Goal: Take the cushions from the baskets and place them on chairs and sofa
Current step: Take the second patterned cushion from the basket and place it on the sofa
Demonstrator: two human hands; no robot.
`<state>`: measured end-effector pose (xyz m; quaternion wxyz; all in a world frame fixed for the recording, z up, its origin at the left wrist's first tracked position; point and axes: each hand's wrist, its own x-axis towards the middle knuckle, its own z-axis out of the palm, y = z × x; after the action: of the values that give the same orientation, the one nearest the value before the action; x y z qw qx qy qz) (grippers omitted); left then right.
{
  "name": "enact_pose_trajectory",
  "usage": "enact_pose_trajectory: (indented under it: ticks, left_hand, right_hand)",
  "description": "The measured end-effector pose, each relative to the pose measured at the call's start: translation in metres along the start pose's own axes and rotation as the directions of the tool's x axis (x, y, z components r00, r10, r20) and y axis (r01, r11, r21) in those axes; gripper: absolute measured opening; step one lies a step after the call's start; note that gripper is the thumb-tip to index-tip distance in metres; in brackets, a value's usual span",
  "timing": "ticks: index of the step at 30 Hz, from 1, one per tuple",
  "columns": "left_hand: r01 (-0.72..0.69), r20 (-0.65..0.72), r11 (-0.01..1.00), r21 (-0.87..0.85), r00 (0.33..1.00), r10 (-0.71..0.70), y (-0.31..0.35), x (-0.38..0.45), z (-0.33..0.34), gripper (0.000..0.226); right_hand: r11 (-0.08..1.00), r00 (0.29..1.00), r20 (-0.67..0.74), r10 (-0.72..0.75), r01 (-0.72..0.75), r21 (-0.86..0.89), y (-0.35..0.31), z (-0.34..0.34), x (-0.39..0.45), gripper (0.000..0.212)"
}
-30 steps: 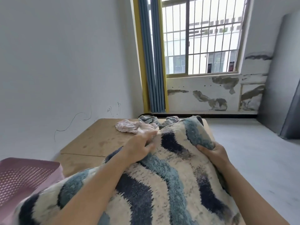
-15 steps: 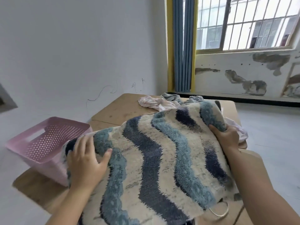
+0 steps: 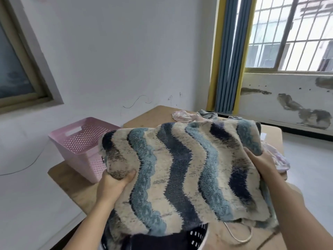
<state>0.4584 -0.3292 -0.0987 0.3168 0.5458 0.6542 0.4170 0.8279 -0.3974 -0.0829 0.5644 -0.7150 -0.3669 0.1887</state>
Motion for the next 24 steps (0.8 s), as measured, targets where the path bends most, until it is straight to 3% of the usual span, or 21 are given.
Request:
enact_pose_trajectory:
  ticks: [4, 8, 15, 20, 24]
  left_hand:
    - [-0.195, -0.141, 0.970, 0.146, 0.966, 0.216, 0.030, -0.027, 0.014, 0.067]
    - [-0.331, -0.198, 0.938, 0.102, 0.917, 0.346, 0.056, -0.041, 0.010, 0.061]
    - [-0.327, -0.179, 0.926, -0.190, 0.939, 0.294, 0.075, -0.024, -0.014, 0.063]
    - [-0.370, -0.320, 0.906, -0.207, 0.901, 0.294, 0.080, -0.026, -0.041, 0.059]
    - [-0.376, -0.465, 0.905, -0.199, 0.849, 0.251, 0.073, -0.024, -0.100, 0.061]
  right_hand:
    - [0.992, 0.995, -0.061, -0.083, 0.089, 0.091, -0.015, -0.017, -0.003, 0.055]
    - [0.972, 0.960, -0.176, -0.219, 0.231, 0.047, -0.047, -0.033, -0.003, 0.046]
    - [0.921, 0.857, -0.392, -0.334, 0.385, 0.057, -0.107, -0.050, -0.017, 0.038]
    - [0.893, 0.819, -0.463, -0.340, 0.435, 0.113, -0.134, -0.025, -0.032, 0.039]
    - [0.856, 0.816, -0.457, -0.353, 0.479, 0.195, -0.165, 0.021, -0.050, 0.040]
